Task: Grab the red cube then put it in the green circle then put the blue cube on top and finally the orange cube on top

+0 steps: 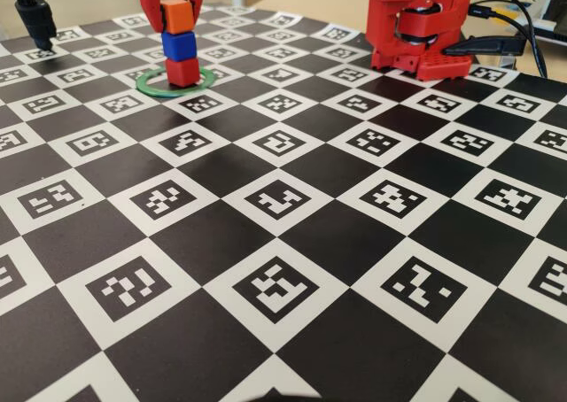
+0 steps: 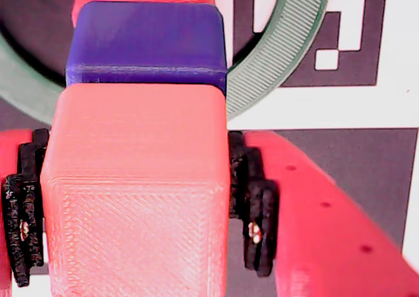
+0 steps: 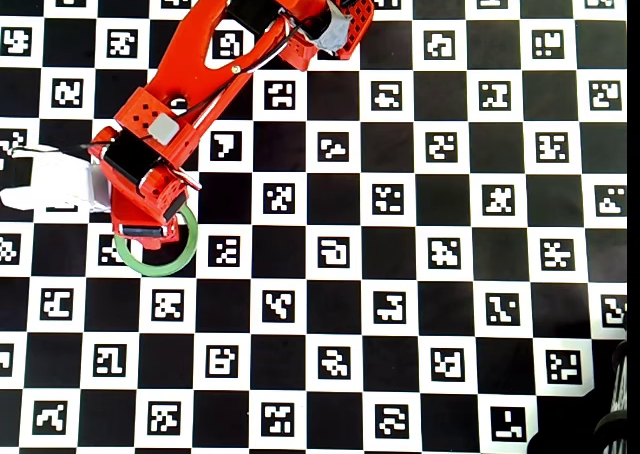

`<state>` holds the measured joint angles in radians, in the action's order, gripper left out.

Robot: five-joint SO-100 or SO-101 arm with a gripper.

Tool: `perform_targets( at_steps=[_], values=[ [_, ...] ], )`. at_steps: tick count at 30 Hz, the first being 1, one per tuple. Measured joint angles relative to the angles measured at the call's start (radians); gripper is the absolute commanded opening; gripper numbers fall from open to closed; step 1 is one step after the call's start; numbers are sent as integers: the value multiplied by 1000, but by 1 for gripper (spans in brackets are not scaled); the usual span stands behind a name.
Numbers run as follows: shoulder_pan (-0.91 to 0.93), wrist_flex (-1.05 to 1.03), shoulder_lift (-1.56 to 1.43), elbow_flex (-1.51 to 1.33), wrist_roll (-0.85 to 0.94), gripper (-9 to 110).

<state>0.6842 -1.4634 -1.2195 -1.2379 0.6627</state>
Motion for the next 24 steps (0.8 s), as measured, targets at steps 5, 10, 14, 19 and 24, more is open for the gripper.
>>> perform_targets(
  at_steps=[5, 10, 14, 19, 24],
  values=[
    [0, 0, 0, 0, 0, 8],
    [0, 2, 0, -14, 0, 9],
    [0, 2, 0, -14, 0, 9],
    [0, 2, 0, -14, 5, 17],
    [0, 0, 0, -21, 15, 36]
  ],
)
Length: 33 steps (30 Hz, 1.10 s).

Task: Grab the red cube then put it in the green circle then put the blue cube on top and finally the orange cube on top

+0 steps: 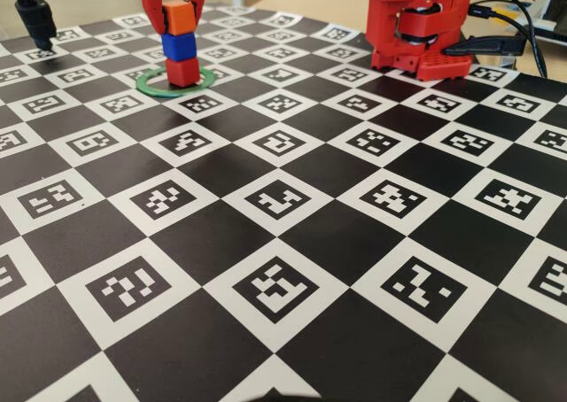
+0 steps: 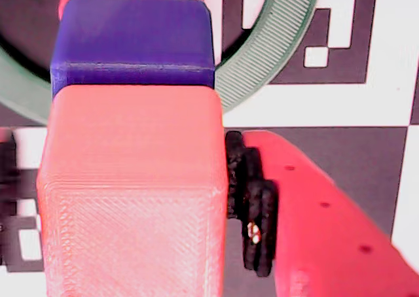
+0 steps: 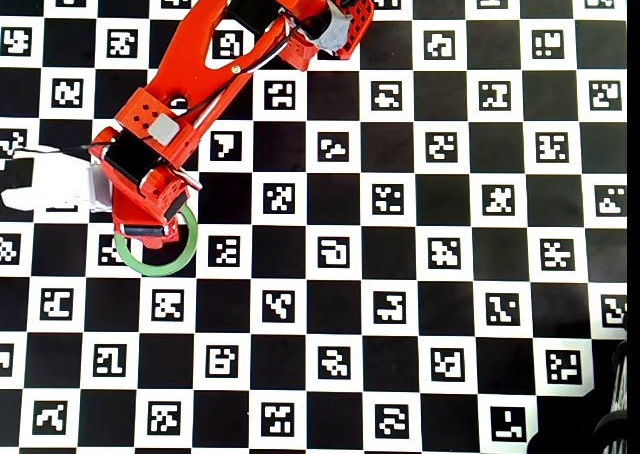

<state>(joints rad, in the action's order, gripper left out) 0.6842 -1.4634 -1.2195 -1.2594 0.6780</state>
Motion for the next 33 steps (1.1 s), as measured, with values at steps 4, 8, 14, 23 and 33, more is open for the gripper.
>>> perform_targets(
  at_steps=[4, 8, 14, 23, 33],
  values=[
    [0, 2, 0, -11, -2, 36],
    [0, 15, 0, -14, -2, 36],
    [0, 18, 0, -14, -2, 36],
    [0, -80, -29, 31, -5, 36],
    [-2, -193, -133, 112, -11, 36]
  ],
)
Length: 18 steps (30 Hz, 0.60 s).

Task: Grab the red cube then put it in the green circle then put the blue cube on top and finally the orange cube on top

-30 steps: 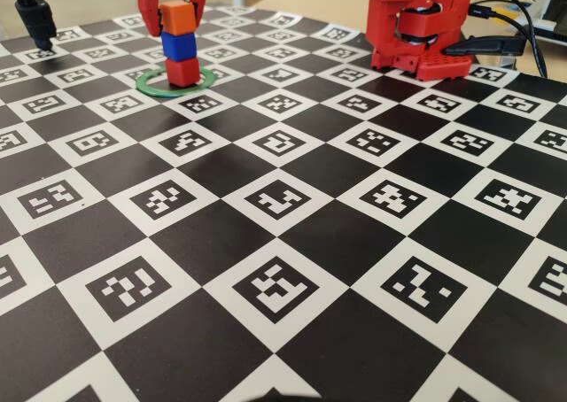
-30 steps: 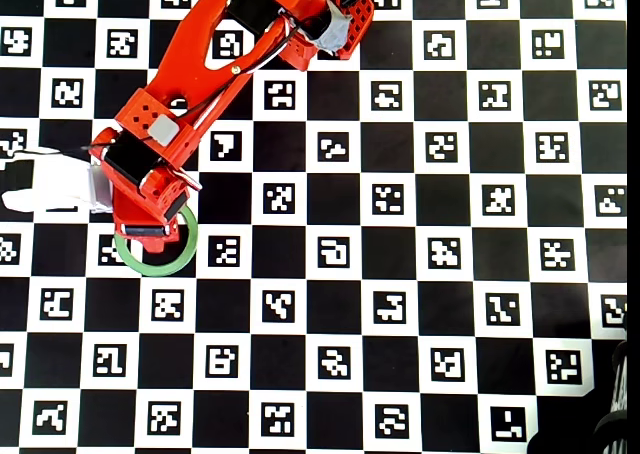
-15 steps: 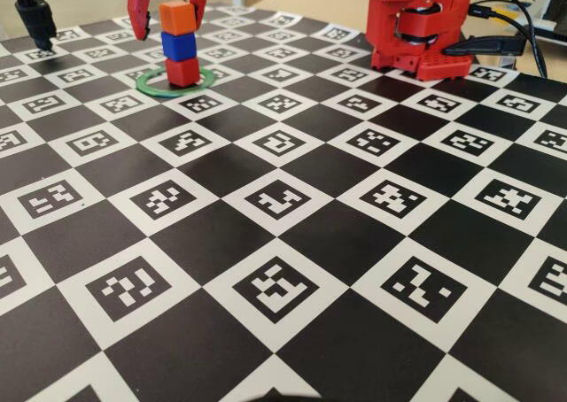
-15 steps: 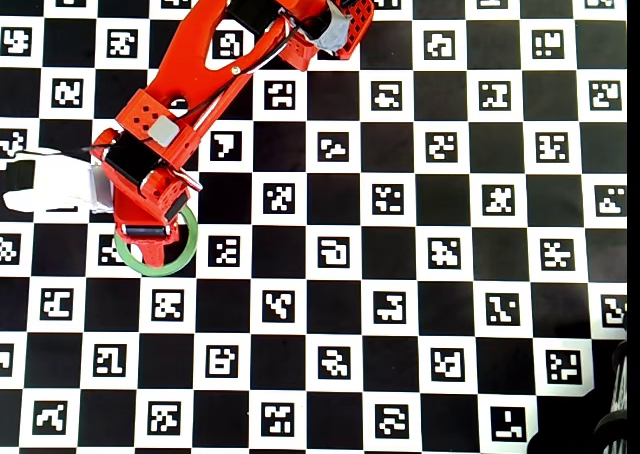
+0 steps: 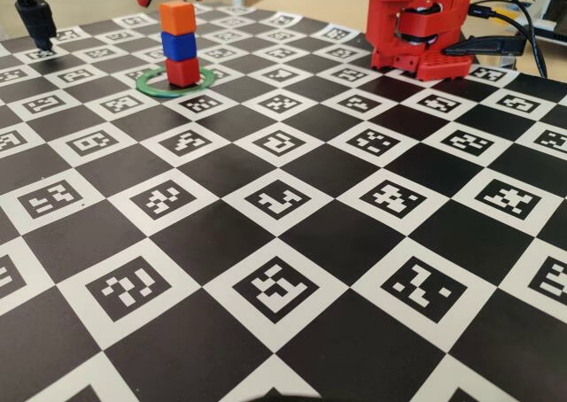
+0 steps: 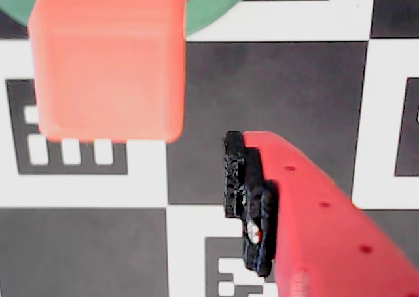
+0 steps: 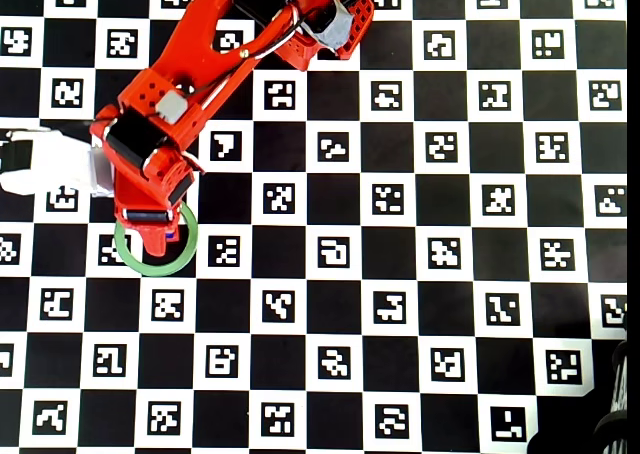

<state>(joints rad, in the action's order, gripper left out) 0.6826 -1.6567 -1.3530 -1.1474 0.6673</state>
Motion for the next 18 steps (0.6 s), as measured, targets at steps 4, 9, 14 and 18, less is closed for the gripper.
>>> perform_targets(
  at_steps=[4, 9, 14, 18],
  values=[
    [-11, -15, -52, 0, -6, 36],
    [-34, -28, -153, -34, -48, 36],
    [-81, -32, -255, -137, -91, 36],
    [-127, -14, -321, -218, -160, 36]
  ],
)
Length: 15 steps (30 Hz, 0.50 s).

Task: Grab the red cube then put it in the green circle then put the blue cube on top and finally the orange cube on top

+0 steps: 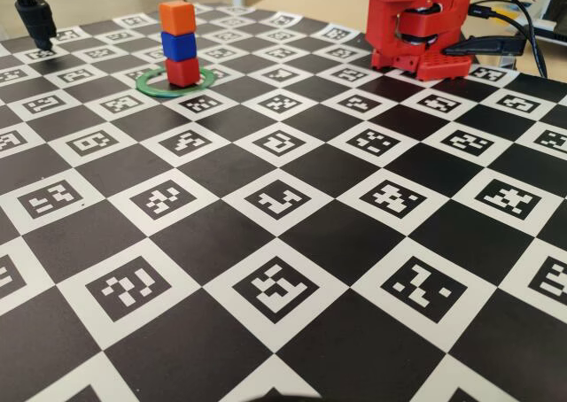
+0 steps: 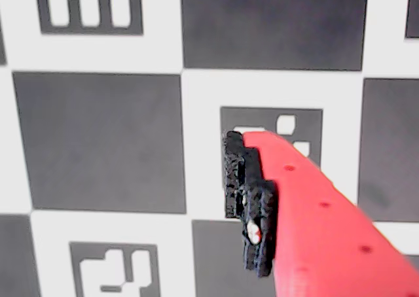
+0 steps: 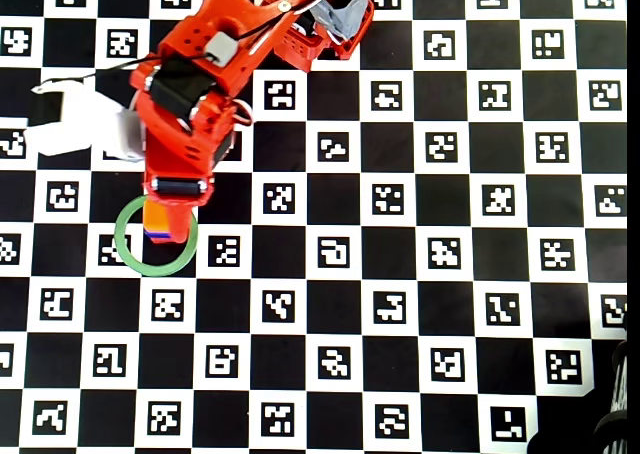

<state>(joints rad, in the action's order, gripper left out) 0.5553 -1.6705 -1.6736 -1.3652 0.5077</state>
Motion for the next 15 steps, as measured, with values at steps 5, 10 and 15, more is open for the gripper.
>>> perform_targets(
  at_steps=[5, 10, 15],
  values=[
    [-71, 61, -89, -127, -83, 28],
    [-153, 127, -193, -259, -163, 20],
    [-259, 201, -342, -426, -161, 8]
  ],
)
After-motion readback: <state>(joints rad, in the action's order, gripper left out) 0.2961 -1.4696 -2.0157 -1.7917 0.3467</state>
